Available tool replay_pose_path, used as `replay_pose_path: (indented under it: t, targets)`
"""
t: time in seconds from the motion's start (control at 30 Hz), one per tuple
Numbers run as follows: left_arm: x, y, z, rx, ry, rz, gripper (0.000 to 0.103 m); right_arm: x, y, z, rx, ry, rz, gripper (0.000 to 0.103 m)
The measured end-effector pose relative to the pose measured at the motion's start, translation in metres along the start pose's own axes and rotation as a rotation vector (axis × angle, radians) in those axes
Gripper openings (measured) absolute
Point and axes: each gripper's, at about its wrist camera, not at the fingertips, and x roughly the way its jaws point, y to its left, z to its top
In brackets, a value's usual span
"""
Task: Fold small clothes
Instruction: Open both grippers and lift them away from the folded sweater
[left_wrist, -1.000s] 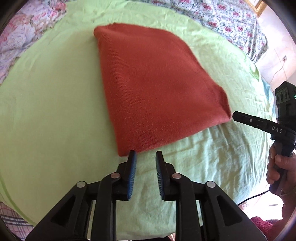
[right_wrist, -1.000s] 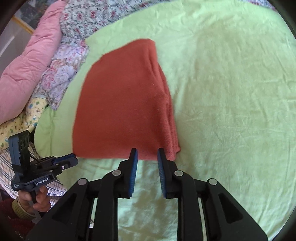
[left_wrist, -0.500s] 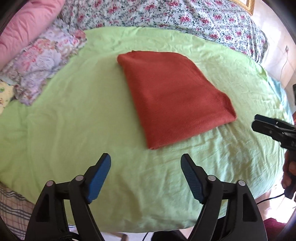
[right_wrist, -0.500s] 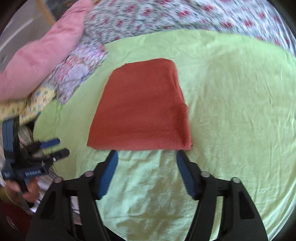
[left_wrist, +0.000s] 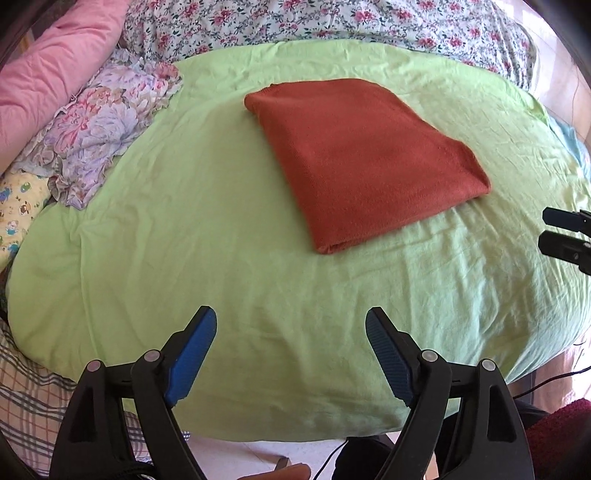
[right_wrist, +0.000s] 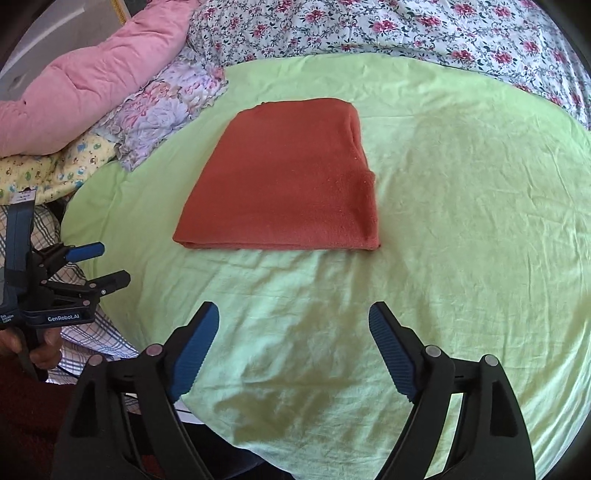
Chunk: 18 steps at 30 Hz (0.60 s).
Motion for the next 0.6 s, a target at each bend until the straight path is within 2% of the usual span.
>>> replay_pose_path:
  t: [0.37,0.6]
  targets:
    - [0.011,-0.006,0.032,-0.015,-0.021,0.011,0.084,0.019,0.012,0.026,-0.045,0.000,0.007,0.085]
    - [0.021,-0.004,0.045,-0.026,-0.015,0.017,0.085,0.042,0.016,0.046,-0.061,0.033,0.018,0.085]
